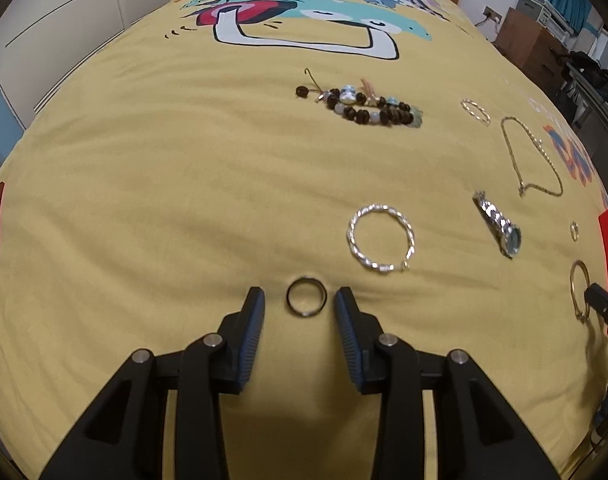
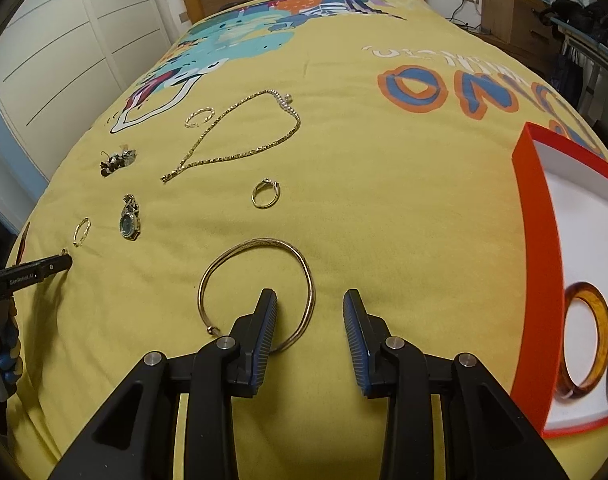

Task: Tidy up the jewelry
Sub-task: 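Move both open tools back toward the remaining jewelry, then grasp the small silver ring with the left tool while the right tool grasps the gold bangle, then carry the ring and gold bangle into the red box and release both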

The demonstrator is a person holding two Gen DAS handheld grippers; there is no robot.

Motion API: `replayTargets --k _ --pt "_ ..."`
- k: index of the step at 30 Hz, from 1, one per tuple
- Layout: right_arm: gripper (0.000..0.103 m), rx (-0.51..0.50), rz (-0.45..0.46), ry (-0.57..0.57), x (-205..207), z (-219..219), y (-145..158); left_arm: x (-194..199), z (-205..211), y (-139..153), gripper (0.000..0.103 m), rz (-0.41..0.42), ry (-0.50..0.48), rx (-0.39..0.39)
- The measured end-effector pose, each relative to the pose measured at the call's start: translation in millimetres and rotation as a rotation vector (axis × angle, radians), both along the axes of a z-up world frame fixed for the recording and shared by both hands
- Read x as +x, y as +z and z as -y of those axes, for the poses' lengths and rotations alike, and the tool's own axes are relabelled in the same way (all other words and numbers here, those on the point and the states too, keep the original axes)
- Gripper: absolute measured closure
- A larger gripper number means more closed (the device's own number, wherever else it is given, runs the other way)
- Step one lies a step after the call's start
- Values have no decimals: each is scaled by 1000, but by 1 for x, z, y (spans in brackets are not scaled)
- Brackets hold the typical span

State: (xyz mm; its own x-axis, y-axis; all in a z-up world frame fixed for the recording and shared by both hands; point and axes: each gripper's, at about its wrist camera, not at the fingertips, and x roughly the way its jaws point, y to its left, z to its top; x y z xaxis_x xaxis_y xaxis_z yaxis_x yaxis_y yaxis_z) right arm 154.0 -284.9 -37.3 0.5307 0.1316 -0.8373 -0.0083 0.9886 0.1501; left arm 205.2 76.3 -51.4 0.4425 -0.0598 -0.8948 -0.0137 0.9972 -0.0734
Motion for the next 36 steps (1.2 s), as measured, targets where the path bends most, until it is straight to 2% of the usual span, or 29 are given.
replayTargets --k 3,4,5,8,9,15,18,23,27,32,36 --pt "68 -5 -12 8 5 -1 -5 1 2 -2 71 9 0 1" --pt "68 -4 -17 12 6 -2 -8 0 4 -2 80 14 -7 -1" --pt "72 -7 -21 17 8 -4 -10 -1 5 -3 84 15 -13 -1" --pt "95 -25 -26 36 10 -9 -12 -4 9 0 84 25 -22 7" --pt "98 -22 -23 41 10 -10 -11 -6 10 2 84 26 -24 2" --pt "98 5 30 37 -2 -10 2 -19 35 21 84 60 -71 -9" --pt "98 24 64 31 -12 -4 16 -25 55 34 84 76 -110 -39" --pt "99 39 124 7 -27 12 43 -33 108 56 84 102 -215 -92" --pt "99 35 170 -38 -38 42 67 -33 167 69 84 105 -315 -135" --pt "99 22 235 -125 -50 101 99 -31 247 88 84 121 -443 -179" --pt "99 3 259 -204 -50 153 112 -24 323 103 84 136 -542 -213"
